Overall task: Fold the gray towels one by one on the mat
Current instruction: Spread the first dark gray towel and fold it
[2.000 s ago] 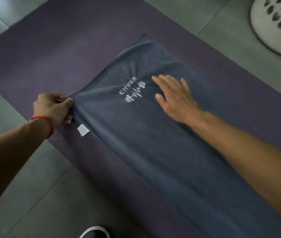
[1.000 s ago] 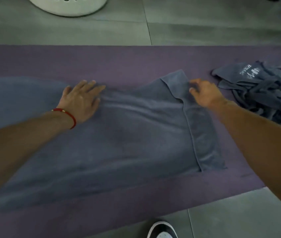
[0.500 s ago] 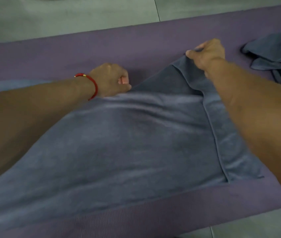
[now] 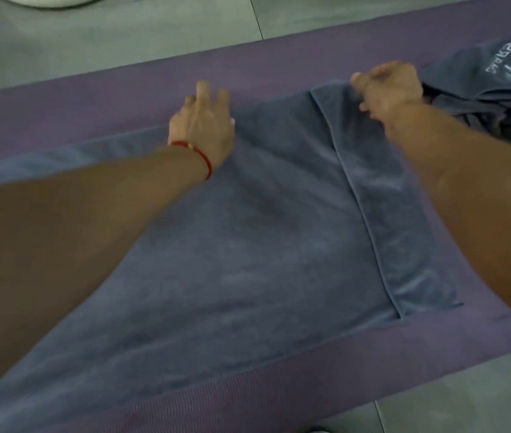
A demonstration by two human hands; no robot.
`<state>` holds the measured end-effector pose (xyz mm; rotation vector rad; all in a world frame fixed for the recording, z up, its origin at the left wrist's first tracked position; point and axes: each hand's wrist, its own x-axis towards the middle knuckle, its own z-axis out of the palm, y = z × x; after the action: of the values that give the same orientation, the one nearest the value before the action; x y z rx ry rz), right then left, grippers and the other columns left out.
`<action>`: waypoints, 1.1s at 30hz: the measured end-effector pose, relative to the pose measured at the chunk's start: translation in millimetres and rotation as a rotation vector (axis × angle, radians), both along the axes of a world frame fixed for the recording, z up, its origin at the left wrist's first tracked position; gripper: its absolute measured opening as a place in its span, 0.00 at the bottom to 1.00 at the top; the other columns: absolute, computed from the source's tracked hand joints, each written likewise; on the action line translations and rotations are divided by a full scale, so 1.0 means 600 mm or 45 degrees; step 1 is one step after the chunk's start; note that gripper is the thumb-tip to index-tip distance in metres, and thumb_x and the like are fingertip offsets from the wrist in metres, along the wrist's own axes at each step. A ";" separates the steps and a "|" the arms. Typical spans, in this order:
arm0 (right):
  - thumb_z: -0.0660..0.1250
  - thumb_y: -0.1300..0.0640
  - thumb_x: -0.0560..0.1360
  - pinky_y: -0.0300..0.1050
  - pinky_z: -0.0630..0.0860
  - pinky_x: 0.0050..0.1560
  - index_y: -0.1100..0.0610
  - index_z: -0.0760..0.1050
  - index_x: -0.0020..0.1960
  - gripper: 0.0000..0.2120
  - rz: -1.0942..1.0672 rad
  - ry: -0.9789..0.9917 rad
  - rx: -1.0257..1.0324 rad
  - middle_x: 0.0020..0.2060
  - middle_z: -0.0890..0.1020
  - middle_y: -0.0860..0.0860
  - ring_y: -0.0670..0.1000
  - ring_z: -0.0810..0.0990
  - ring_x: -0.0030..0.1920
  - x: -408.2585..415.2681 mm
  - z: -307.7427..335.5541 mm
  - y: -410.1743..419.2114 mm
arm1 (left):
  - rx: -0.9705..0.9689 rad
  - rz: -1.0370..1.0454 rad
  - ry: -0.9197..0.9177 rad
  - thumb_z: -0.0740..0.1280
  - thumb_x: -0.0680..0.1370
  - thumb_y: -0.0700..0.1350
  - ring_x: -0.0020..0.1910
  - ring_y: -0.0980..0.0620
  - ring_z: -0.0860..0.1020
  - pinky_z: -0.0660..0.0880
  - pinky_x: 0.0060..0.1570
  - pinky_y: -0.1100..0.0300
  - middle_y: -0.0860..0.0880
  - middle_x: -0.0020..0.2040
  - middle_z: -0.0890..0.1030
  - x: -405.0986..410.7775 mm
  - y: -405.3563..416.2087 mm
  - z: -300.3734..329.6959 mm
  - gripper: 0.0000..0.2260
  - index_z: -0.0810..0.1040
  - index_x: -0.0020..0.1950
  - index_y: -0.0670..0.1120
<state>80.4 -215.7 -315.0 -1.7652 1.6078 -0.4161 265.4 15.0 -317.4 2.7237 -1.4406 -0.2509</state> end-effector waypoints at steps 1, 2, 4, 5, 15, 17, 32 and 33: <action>0.70 0.41 0.71 0.44 0.77 0.54 0.49 0.77 0.57 0.19 0.056 0.060 -0.068 0.49 0.83 0.48 0.49 0.82 0.48 -0.013 0.003 0.023 | -0.060 -0.018 -0.069 0.59 0.82 0.50 0.68 0.34 0.69 0.70 0.60 0.39 0.39 0.76 0.62 -0.030 0.019 -0.005 0.18 0.69 0.70 0.44; 0.68 0.44 0.74 0.42 0.74 0.58 0.50 0.77 0.60 0.18 0.121 0.094 -0.162 0.51 0.82 0.48 0.49 0.80 0.51 -0.028 -0.004 0.043 | -0.115 -0.077 -0.125 0.58 0.81 0.51 0.73 0.35 0.64 0.67 0.64 0.37 0.40 0.79 0.59 -0.063 0.043 -0.010 0.21 0.68 0.73 0.46; 0.65 0.47 0.76 0.46 0.72 0.62 0.52 0.76 0.64 0.19 0.258 0.189 -0.308 0.57 0.81 0.52 0.53 0.78 0.59 -0.067 -0.021 0.078 | -0.195 -0.244 -0.115 0.56 0.81 0.53 0.79 0.37 0.56 0.59 0.71 0.33 0.41 0.82 0.54 -0.127 0.089 -0.019 0.25 0.65 0.78 0.48; 0.65 0.47 0.76 0.51 0.72 0.64 0.52 0.74 0.66 0.20 0.328 0.259 -0.355 0.60 0.79 0.55 0.56 0.76 0.62 -0.084 -0.024 0.096 | -0.176 -0.321 -0.095 0.54 0.81 0.54 0.80 0.38 0.53 0.55 0.73 0.32 0.42 0.82 0.52 -0.157 0.109 -0.028 0.27 0.63 0.79 0.49; 0.71 0.53 0.77 0.47 0.73 0.66 0.58 0.78 0.54 0.10 0.039 0.213 0.012 0.62 0.81 0.56 0.56 0.78 0.65 -0.068 0.006 0.045 | -0.023 -0.474 -0.126 0.48 0.83 0.59 0.81 0.42 0.43 0.47 0.73 0.29 0.46 0.83 0.45 -0.225 0.165 -0.050 0.29 0.51 0.83 0.51; 0.70 0.53 0.78 0.45 0.72 0.66 0.60 0.77 0.61 0.15 0.032 0.212 -0.024 0.64 0.80 0.57 0.55 0.77 0.65 -0.072 0.012 0.041 | -0.013 -0.519 -0.105 0.49 0.83 0.59 0.82 0.43 0.43 0.47 0.73 0.30 0.46 0.83 0.45 -0.240 0.183 -0.048 0.29 0.51 0.83 0.51; 0.65 0.49 0.80 0.58 0.71 0.60 0.60 0.67 0.67 0.21 0.179 0.631 0.025 0.62 0.76 0.64 0.68 0.75 0.61 -0.366 0.017 0.290 | 0.086 -0.877 -0.012 0.46 0.83 0.63 0.80 0.38 0.40 0.46 0.71 0.27 0.45 0.83 0.43 -0.368 0.276 -0.061 0.30 0.46 0.83 0.54; 0.66 0.50 0.80 0.56 0.71 0.61 0.60 0.67 0.68 0.22 0.208 0.641 0.057 0.61 0.77 0.64 0.67 0.75 0.62 -0.387 0.019 0.300 | 0.098 -0.873 -0.018 0.46 0.83 0.63 0.80 0.37 0.39 0.45 0.71 0.27 0.45 0.83 0.42 -0.369 0.278 -0.061 0.30 0.46 0.83 0.54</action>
<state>-151.7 -35.5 -303.8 -2.0553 1.7644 0.1574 43.8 181.5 -353.9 2.1726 -2.3589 -0.3101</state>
